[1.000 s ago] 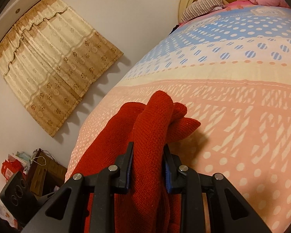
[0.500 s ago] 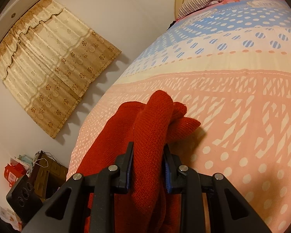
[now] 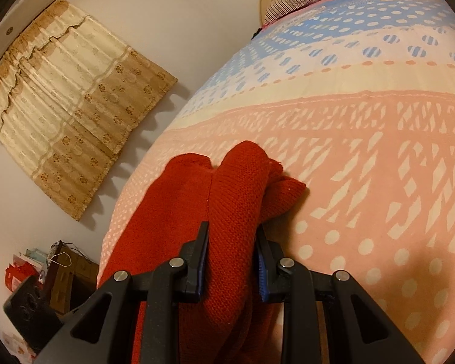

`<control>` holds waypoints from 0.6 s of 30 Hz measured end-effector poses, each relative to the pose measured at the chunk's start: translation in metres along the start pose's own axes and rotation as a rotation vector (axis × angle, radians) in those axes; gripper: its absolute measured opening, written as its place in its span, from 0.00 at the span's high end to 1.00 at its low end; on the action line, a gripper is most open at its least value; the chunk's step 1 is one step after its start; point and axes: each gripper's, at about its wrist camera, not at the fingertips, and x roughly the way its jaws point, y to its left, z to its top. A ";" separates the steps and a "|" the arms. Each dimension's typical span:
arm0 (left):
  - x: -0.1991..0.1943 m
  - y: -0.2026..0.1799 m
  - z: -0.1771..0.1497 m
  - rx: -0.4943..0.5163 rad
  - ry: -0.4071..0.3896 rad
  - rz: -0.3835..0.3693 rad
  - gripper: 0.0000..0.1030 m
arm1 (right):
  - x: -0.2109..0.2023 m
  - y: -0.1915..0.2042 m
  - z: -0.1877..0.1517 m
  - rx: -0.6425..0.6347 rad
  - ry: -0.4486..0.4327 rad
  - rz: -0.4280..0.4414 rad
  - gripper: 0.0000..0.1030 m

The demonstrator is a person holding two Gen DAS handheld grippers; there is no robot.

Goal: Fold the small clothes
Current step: 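Lay the cardigan flat and open both tools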

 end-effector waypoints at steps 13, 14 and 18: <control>0.010 0.019 0.031 0.041 -0.081 0.138 0.39 | -0.034 0.017 -0.005 -0.069 -0.114 -0.103 0.68; 0.018 0.023 0.029 0.039 -0.062 0.149 0.39 | -0.042 0.022 -0.006 -0.084 -0.136 -0.105 0.68; 0.026 0.033 0.022 -0.003 -0.043 0.135 0.38 | -0.074 0.060 -0.022 -0.189 -0.175 -0.026 0.53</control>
